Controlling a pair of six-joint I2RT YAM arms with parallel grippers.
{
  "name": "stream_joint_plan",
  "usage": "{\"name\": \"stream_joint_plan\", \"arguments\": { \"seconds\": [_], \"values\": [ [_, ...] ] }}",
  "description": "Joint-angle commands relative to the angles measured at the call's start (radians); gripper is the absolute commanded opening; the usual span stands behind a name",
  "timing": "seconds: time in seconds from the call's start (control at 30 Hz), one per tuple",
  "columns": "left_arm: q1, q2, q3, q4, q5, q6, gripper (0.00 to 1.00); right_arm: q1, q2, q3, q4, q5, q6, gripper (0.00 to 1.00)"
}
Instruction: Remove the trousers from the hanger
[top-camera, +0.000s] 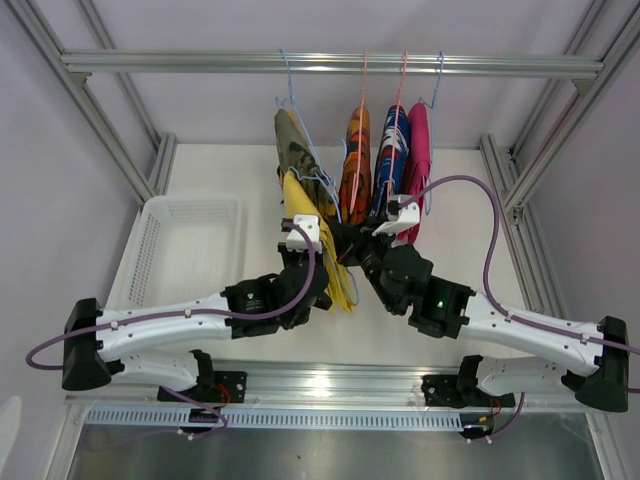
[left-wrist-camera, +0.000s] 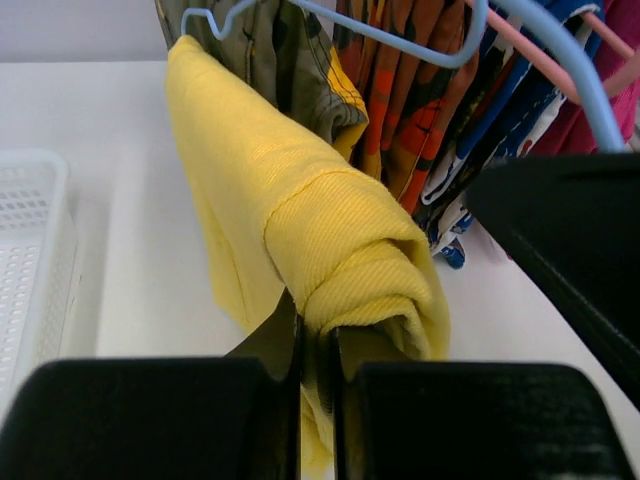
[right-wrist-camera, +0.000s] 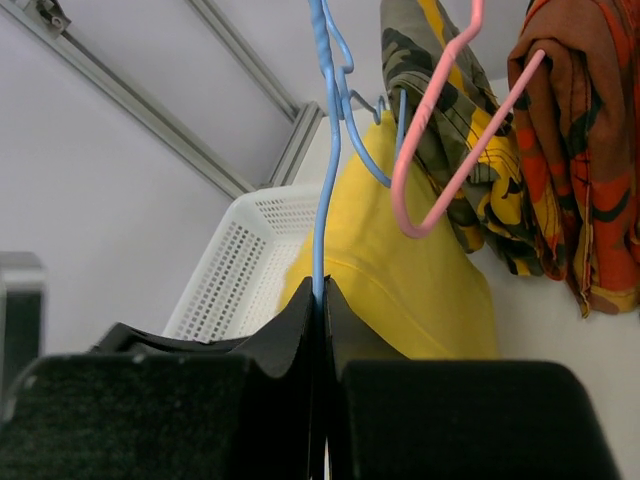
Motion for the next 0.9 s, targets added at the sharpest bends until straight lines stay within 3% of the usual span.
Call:
{"name": "stream_joint_plan", "arguments": {
  "seconds": [0.0,0.4,0.87],
  "values": [
    [0.007,-0.1,0.053,0.088,-0.073,0.026,0.01,0.009,-0.031,-0.023,0.047,0.053,0.029,0.0],
    [0.003,-0.299,0.002,0.041,-0.053,0.036,0.01,0.009,-0.012,-0.083,0.039,0.055,0.055,0.0],
    [0.011,-0.463,-0.033,0.076,-0.133,0.164,0.01,0.012,-0.002,-0.178,0.028,0.058,0.115,0.0]
  ]
}}
